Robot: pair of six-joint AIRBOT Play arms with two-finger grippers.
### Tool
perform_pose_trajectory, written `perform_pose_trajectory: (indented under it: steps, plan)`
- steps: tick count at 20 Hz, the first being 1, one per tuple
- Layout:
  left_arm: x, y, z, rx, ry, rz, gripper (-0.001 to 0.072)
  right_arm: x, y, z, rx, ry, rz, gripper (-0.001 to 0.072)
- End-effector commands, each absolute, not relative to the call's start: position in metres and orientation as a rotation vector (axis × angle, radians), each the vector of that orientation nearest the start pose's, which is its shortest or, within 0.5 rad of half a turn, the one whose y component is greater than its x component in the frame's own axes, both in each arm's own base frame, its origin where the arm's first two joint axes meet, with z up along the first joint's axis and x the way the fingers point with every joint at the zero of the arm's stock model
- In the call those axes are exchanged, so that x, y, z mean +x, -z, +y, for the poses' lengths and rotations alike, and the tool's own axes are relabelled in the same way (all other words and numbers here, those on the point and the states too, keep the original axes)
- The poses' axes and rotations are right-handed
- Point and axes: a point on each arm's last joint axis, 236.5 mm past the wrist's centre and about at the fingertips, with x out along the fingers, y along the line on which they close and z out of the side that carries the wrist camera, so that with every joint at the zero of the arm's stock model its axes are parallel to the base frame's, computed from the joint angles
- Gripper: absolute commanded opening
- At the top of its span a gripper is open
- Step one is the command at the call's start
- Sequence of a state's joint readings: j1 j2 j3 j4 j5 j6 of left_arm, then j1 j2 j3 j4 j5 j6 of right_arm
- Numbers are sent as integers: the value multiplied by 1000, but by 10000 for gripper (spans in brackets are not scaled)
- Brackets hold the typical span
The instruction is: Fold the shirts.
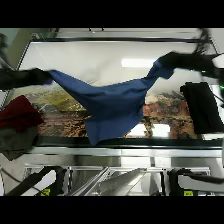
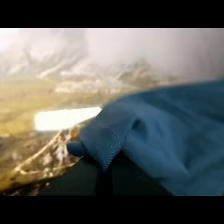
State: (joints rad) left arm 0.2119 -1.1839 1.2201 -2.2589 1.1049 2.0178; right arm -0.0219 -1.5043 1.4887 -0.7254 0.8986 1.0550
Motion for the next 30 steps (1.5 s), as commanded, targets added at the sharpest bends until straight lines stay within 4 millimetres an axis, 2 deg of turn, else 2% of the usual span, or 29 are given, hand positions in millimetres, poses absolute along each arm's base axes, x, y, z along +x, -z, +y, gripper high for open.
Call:
perform_pose_trajectory:
  steps: [1,2,3,4,6,7,8,10,11,13,14,15,16,18,19,22,25,28,30]
  plan:
    - [428,27,-54,-315,372,1141,57,560,9,140,374,-481,867,219]
    - [432,51,-47,-333,356,1188,598,564,14,143,407,-483,871,497]
    - [439,64,-40,-371,334,1215,679,568,7,142,416,-486,857,546]
    - [448,69,-31,-395,324,1229,679,570,-11,137,408,-491,828,539]
    - [465,64,-14,-423,319,1232,678,562,-59,122,381,-509,774,538]
    - [472,56,-7,-424,326,1226,678,552,-83,112,356,-516,756,535]
    - [480,46,1,-419,330,1210,678,538,-105,103,349,-529,756,476]
    - [497,26,16,-405,315,1151,678,503,-130,91,360,-556,795,462]
    - [504,18,21,-396,305,1121,677,486,-130,90,376,-564,831,462]
    - [513,13,25,-387,290,1088,677,449,-103,97,461,-553,956,463]
    - [515,12,23,-380,291,1081,677,429,-79,108,520,-539,1035,469]
    - [517,12,22,-368,293,1072,677,409,-51,121,584,-516,1123,549]
    - [520,11,23,-351,295,1058,677,391,-24,137,624,-499,1201,588]
    - [524,10,28,-349,279,1039,677,361,20,174,674,-469,1316,588]
    - [523,10,32,-353,274,1039,677,353,34,195,683,-468,1337,588]
    - [520,10,40,-366,265,1047,677,334,69,243,697,-435,1418,576]
    - [514,11,46,-382,262,1061,677,313,94,276,740,-433,1512,577]
    - [509,13,43,-386,278,1085,677,302,103,295,765,-455,1550,576]
    - [506,13,40,-387,290,1097,676,300,102,298,771,-462,1556,576]
